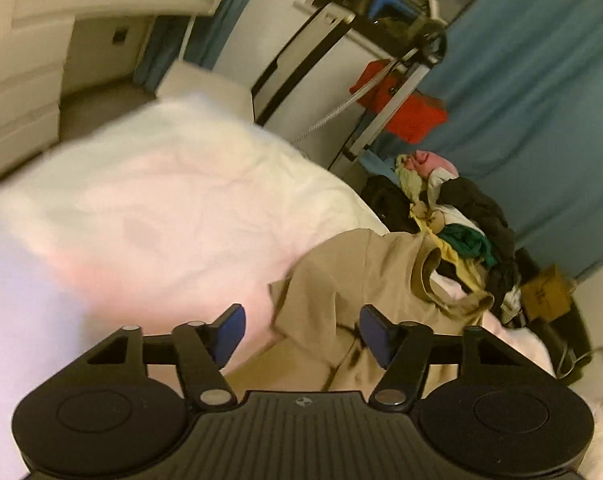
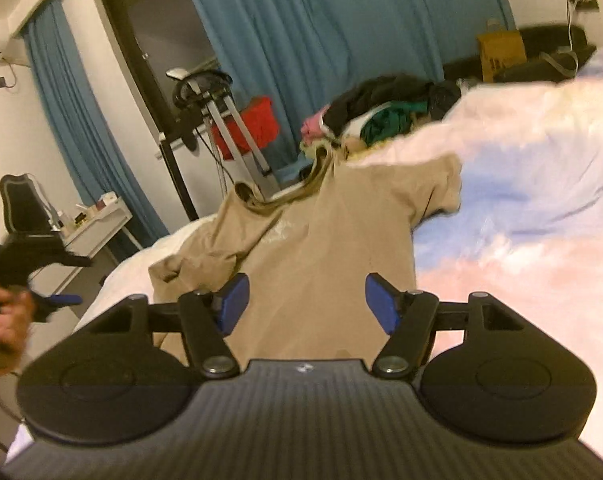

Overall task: Fold clothes
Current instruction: 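Lay the shirt flat on the duvet and open both grippers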

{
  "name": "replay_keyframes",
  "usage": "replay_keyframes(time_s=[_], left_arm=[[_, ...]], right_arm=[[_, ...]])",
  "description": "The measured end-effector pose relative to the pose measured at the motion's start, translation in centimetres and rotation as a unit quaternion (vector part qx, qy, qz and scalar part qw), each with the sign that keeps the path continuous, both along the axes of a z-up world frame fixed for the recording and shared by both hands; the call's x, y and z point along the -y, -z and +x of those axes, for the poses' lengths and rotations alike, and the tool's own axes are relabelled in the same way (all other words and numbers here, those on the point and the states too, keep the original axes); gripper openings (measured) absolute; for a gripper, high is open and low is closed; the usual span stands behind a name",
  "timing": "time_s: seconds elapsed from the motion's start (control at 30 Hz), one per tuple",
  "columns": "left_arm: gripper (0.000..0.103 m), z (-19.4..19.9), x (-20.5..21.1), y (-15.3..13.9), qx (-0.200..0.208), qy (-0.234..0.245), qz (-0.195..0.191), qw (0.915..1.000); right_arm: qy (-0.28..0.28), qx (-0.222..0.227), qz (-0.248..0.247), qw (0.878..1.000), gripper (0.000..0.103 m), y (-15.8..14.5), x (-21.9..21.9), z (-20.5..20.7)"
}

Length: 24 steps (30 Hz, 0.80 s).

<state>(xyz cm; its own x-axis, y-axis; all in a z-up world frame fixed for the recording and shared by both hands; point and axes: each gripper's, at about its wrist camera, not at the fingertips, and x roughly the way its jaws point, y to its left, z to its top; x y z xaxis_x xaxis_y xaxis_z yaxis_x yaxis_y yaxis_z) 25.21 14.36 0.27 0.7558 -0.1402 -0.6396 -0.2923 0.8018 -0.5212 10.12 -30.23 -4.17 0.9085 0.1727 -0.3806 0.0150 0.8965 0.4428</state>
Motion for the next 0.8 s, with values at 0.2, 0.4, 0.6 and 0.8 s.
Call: replay_keyframes(time_s=[0.2,0.4,0.6,0.8], left_arm=[[0.06,6.4,0.1,6.4,-0.021,-0.02,-0.02,0.9994],[0.008,10.9,-1.2,10.0,-0.017,0.007,-0.109,0.9939],[0.002,14.0,-1.8,4.4,0.02,0.055,0.027,0.9979],[0.001,19.1,-2.9,-3.2,0.053,0.056,0.198,0.9772]], right_arm=[[-0.004,-0.025,0.005,1.0,0.067,2.5,-0.3,2.9],[-0.004,-0.051,0.0,0.999,0.067,5.1,-0.2,5.7],[0.001,-0.071,-0.015,0.997,0.067,6.7,-0.9,7.9],[0.0,-0.057,-0.048,0.997,0.067,6.7,-1.8,7.7]])
